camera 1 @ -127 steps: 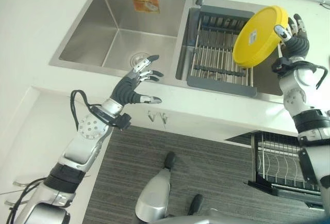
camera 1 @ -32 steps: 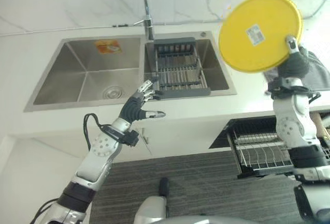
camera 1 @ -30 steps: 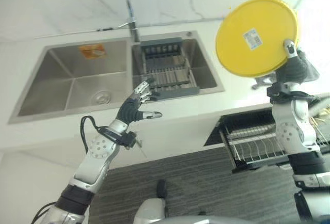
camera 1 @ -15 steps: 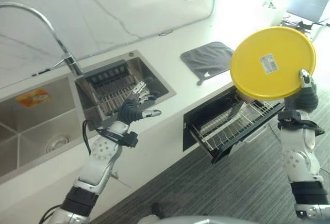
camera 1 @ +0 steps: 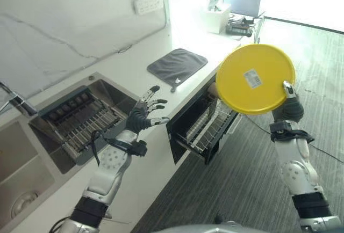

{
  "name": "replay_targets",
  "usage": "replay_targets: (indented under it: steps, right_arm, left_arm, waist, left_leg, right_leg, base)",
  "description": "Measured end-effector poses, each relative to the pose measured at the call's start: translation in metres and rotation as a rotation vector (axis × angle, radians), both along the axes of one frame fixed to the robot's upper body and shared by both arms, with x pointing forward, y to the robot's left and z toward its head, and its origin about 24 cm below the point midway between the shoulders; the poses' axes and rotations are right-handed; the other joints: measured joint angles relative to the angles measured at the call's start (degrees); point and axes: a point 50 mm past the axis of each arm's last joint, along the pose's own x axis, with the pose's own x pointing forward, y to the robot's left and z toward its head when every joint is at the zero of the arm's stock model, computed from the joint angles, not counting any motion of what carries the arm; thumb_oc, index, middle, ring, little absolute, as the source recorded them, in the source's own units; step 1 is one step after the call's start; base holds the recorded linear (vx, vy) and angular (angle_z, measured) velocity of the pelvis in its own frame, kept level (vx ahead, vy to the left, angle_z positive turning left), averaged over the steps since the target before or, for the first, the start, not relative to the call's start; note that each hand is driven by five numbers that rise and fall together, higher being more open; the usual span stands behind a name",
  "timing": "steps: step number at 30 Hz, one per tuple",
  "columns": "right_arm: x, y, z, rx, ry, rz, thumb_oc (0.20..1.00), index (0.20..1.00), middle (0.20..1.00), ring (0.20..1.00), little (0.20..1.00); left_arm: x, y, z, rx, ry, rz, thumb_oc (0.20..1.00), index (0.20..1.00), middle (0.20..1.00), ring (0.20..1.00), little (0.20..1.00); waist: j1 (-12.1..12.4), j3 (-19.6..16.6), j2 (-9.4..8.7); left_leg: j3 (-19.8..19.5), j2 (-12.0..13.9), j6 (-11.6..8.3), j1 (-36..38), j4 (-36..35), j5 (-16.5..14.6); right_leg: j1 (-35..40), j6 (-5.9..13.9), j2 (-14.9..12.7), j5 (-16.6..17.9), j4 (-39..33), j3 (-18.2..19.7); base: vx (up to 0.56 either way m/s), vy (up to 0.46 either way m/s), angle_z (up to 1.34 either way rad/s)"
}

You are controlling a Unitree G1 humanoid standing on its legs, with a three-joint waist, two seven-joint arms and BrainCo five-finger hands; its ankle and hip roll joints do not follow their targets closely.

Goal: Place the dishes in the dishwasher.

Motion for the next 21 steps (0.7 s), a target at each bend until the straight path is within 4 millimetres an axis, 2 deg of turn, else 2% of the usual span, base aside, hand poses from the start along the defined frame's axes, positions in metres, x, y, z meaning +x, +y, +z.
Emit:
replay_targets:
  steps: [2,3,5,7,8,9,11,13,14,16,17,18,19,20,21]
  right_arm:
    - [-0.001,0.003,-0.003,0.011,0.003,0.01,0.2,0.2,0.2,0.2,0.2]
    - [-0.001,0.006,-0.005,0.022,0.002,0.019,0.2,0.2,0.2,0.2,0.2]
    - [-0.001,0.01,-0.01,0.038,0.012,0.031,0.2,0.2,0.2,0.2,0.2]
    - [-0.002,0.012,-0.017,0.049,0.027,0.039,0.2,0.2,0.2,0.2,0.2]
    - [-0.003,0.014,-0.021,0.055,0.031,0.048,0.2,0.2,0.2,0.2,0.2]
    - [-0.003,0.016,-0.021,0.051,0.021,0.063,0.2,0.2,0.2,0.2,0.2]
    - [-0.003,0.02,-0.019,0.048,-0.002,0.087,0.2,0.2,0.2,0.2,0.2]
    - [-0.002,0.025,-0.018,0.048,-0.006,0.106,0.2,0.2,0.2,0.2,0.2]
    - [0.0,0.03,-0.017,0.046,-0.012,0.128,0.2,0.2,0.2,0.2,0.2]
    - [0.0,0.032,-0.017,0.047,-0.009,0.134,0.2,0.2,0.2,0.2,0.2]
    - [0.0,0.031,-0.017,0.045,-0.008,0.131,0.2,0.2,0.2,0.2,0.2]
    - [0.0,0.029,-0.016,0.052,-0.009,0.129,0.2,0.2,0.2,0.2,0.2]
    - [0.001,0.03,-0.015,0.065,-0.014,0.131,0.2,0.2,0.2,0.2,0.2]
    - [0.003,0.029,-0.013,0.057,-0.023,0.136,0.2,0.2,0.2,0.2,0.2]
    - [0.005,0.027,-0.008,0.053,-0.032,0.134,0.2,0.2,0.2,0.2,0.2]
  left_arm:
    - [-0.001,0.002,-0.001,0.014,0.005,0.001,1.0,1.0,1.0,1.0,1.0]
    - [-0.001,0.003,-0.001,0.021,0.005,0.0,1.0,1.0,1.0,1.0,1.0]
    - [0.001,0.005,-0.003,0.029,0.008,0.007,1.0,1.0,1.0,1.0,1.0]
    - [0.001,0.008,-0.007,0.065,0.013,0.022,1.0,1.0,1.0,1.0,1.0]
    - [0.0,0.009,-0.008,0.076,0.014,0.022,1.0,1.0,1.0,1.0,1.0]
    - [0.0,0.01,-0.006,0.081,0.006,0.023,1.0,1.0,1.0,1.0,1.0]
    - [0.0,0.011,-0.003,0.084,-0.005,0.03,1.0,1.0,1.0,1.0,1.0]
    - [0.001,0.013,-0.002,0.088,-0.011,0.045,1.0,1.0,1.0,1.0,1.0]
    - [0.001,0.016,-0.001,0.095,-0.014,0.061,1.0,1.0,1.0,1.0,1.0]
    - [0.002,0.018,-0.001,0.095,-0.014,0.072,1.0,1.0,1.0,1.0,1.0]
    - [0.002,0.018,0.0,0.094,-0.016,0.075,1.0,1.0,1.0,1.0,1.0]
    - [0.002,0.018,-0.001,0.096,-0.015,0.076,1.0,1.0,1.0,1.0,1.0]
    - [0.002,0.021,0.001,0.109,-0.02,0.082,1.0,1.0,1.0,1.0,1.0]
    - [0.001,0.021,-0.001,0.098,-0.013,0.094,1.0,1.0,1.0,1.0,1.0]
    - [-0.004,0.02,-0.006,0.079,0.002,0.1,1.0,1.0,1.0,1.0,1.0]
  waist:
    - [0.6,0.0,-0.26]
    - [1.1,0.1,-0.27]
    - [2.2,0.2,0.19]
    - [2.0,1.3,-0.76]
    - [2.3,1.5,-0.85]
    - [2.8,1.4,-1.46]
    - [3.2,1.6,-1.31]
    - [3.5,1.7,-0.94]
    - [3.6,1.9,-0.64]
    - [3.6,2.1,-0.34]
    - [3.1,1.9,-0.74]
    - [3.1,1.5,-2.21]
    - [3.8,1.4,-4.42]
    - [4.7,1.6,-4.81]
    - [4.1,1.7,-2.65]
  left_leg:
    - [-0.1,-0.5,0.38,0.0,0.3,0.0]
    - [-0.3,-0.7,0.95,-0.2,0.3,-0.2]
    - [-1.4,-0.7,2.19,-1.1,0.4,-0.6]
    - [-1.1,-0.8,2.69,-0.8,2.1,-1.4]
    - [-0.3,-0.9,3.07,-0.7,2.4,-1.6]
    - [0.1,-1.3,3.08,-0.6,2.3,-1.6]
    - [0.4,-1.5,3.09,-1.1,2.3,-1.6]
    - [0.2,-1.5,3.09,-1.3,2.4,-1.6]
    - [0.0,-1.2,3.28,-1.6,2.4,-1.4]
    - [-0.9,0.5,2.47,-1.6,2.3,-0.5]
    - [-1.7,1.3,1.23,-1.8,2.1,0.0]
    - [-2.1,1.3,0.47,-1.3,1.4,0.3]
    - [-2.2,0.6,-1.06,-0.5,0.8,0.2]
    - [-1.8,1.0,-2.2,0.3,0.4,-0.2]
    - [-1.4,3.3,-2.54,0.0,0.1,-0.4]
  right_leg:
    - [-0.5,0.14,-0.1,0.1,1.1,0.0]
    - [-2.2,0.27,0.2,-0.2,4.1,-0.3]
    - [-8.3,0.32,1.5,-0.2,13.8,-3.1]
    - [-11.2,1.06,0.7,0.5,20.8,-6.0]
    - [-11.7,0.82,-0.3,0.9,21.0,-8.4]
    - [-12.0,-0.42,-1.2,0.1,20.0,-9.7]
    - [-10.0,-0.86,-4.1,-0.1,12.2,-11.1]
    - [-8.3,1.04,-7.3,1.8,4.2,-11.0]
    - [-7.9,2.44,-9.0,4.1,0.5,-10.7]
    - [-7.8,3.01,-8.4,6.0,0.0,-10.5]
    - [-6.6,2.72,-7.4,6.3,-0.5,-10.9]
    - [-4.8,2.03,-6.1,6.8,-1.4,-11.0]
    - [-2.9,1.08,-5.3,7.6,-1.5,-10.9]
    - [-2.1,1.87,-4.7,5.9,-1.9,-12.0]
    - [-1.7,1.07,-3.0,5.6,-1.9,-12.6]
  base:
    - [0.03,0.2,0.05]
    - [-0.01,0.14,-0.15]
    - [0.01,0.089,-0.3]
    - [0.08,0.001,-0.18]
    - [0.15,-0.105,-0.24]
    - [0.17,-0.182,-0.23]
    - [0.14,-0.25,-0.07]
    - [0.08,-0.227,-0.05]
    - [0.08,-0.188,-0.05]
    - [0.1,-0.181,0.17]
    - [0.08,-0.133,0.46]
    - [0.1,-0.112,0.44]
    - [0.12,-0.121,0.13]
    - [0.12,-0.099,0.04]
    - [0.09,-0.056,-0.04]
